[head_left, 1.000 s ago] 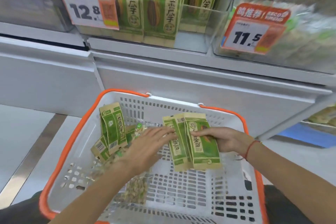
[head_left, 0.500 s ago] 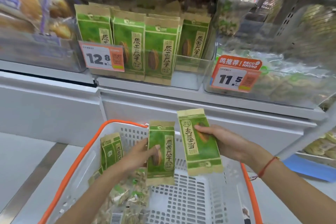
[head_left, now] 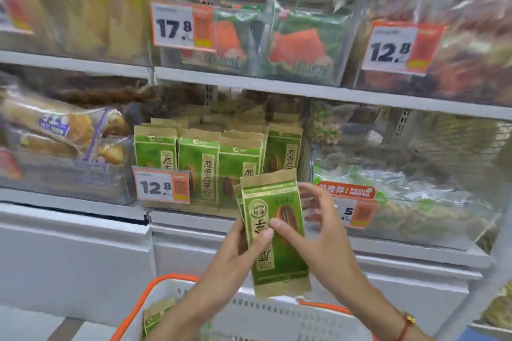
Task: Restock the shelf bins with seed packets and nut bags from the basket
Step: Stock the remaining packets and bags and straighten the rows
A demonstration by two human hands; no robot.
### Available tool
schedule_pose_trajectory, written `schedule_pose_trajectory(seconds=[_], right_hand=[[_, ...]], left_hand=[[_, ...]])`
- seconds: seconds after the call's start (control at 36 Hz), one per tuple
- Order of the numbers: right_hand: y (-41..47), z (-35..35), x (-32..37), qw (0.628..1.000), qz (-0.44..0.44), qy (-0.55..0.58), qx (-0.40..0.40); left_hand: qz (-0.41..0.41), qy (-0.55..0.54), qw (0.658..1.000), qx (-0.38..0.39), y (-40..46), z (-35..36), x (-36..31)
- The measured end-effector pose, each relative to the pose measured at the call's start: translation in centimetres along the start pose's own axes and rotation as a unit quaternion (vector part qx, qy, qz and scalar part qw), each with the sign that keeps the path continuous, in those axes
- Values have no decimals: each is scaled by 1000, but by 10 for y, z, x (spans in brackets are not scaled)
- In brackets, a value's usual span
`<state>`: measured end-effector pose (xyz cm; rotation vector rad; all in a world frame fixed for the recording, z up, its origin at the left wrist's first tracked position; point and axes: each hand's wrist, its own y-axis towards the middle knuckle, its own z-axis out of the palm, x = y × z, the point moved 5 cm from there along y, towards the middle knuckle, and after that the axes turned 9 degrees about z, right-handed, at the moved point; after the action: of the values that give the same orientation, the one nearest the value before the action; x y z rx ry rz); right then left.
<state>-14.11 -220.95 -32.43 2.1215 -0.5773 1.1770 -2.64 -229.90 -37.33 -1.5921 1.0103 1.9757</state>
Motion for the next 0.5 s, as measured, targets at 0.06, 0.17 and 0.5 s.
schedule_pose_trajectory(seconds=[0.06, 0.17, 0.5], right_hand=[[15, -8, 14, 998, 14, 43, 44], [38, -25, 46, 986, -8, 37, 162], [97, -50, 79, 976, -191, -101, 33]], left_hand=[[40, 22, 999, 23, 17, 2, -23], [109, 128, 981, 92, 43, 6, -72], [264, 333, 902, 80, 129, -5, -133]])
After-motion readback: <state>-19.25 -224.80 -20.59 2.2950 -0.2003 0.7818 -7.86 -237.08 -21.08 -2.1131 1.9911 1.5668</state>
